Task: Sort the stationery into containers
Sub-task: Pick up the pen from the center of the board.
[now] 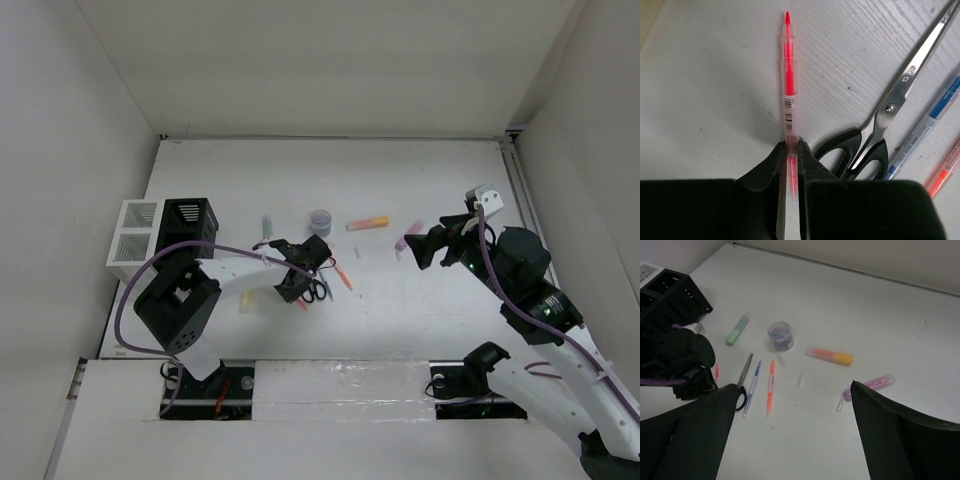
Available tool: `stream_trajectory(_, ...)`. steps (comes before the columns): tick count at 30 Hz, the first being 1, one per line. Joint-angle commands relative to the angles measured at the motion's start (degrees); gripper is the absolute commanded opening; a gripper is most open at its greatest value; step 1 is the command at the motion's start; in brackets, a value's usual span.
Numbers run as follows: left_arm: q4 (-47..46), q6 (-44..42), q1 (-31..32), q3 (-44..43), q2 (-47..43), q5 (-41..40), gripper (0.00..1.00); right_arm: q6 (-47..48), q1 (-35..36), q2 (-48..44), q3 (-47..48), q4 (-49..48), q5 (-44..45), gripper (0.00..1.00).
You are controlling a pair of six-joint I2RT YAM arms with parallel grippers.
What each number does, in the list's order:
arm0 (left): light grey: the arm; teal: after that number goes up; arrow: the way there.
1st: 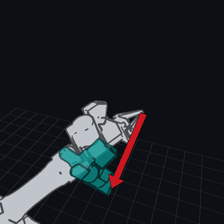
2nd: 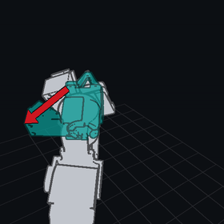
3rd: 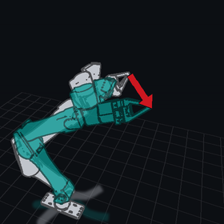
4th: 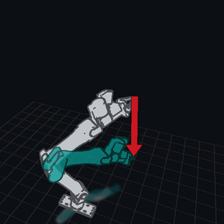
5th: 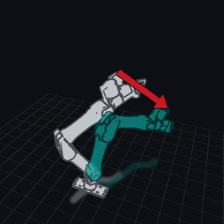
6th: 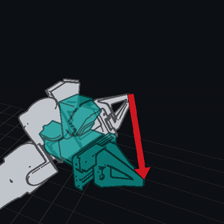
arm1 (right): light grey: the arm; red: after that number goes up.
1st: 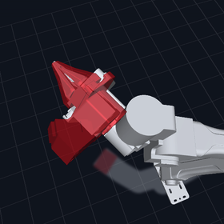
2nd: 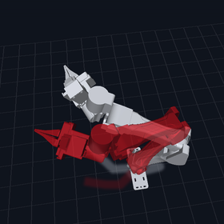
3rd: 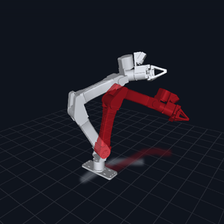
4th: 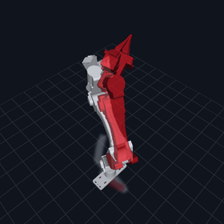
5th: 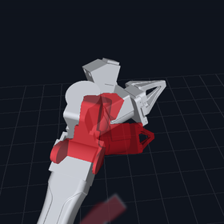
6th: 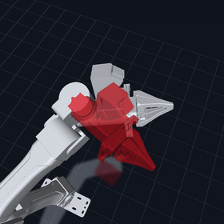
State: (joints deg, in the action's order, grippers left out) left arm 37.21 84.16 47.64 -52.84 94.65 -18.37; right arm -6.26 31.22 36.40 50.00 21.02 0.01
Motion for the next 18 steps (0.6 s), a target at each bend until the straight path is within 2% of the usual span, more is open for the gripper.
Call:
stream_trajectory(1,-6.80,3.03,0.18,7.66,6.86,7.30,0.00,0.11,0.59,-0.54,0.10,-1.59,0.34,1.00)
stream_trajectory(5,-7.42,3.55,0.18,9.68,4.76,5.90,0.00,0.64,0.59,0.60,0.10,-2.11,-0.18,1.00)
stream_trajectory(9,0.30,7.68,2.98,7.58,-0.33,-0.95,0.00,1.16,0.59,2.61,-1.21,-4.84,-0.71,1.00)
stream_trajectory(13,15.22,14.97,7.46,2.75,-8.05,-10.18,0.00,1.16,0.59,7.78,-3.68,-10.11,-1.24,1.00)
stream_trajectory(18,20.09,14.02,8.09,0.81,-15.10,-14.75,0.00,1.16,0.59,18.07,-4.38,-16.07,-3.52,1.00)
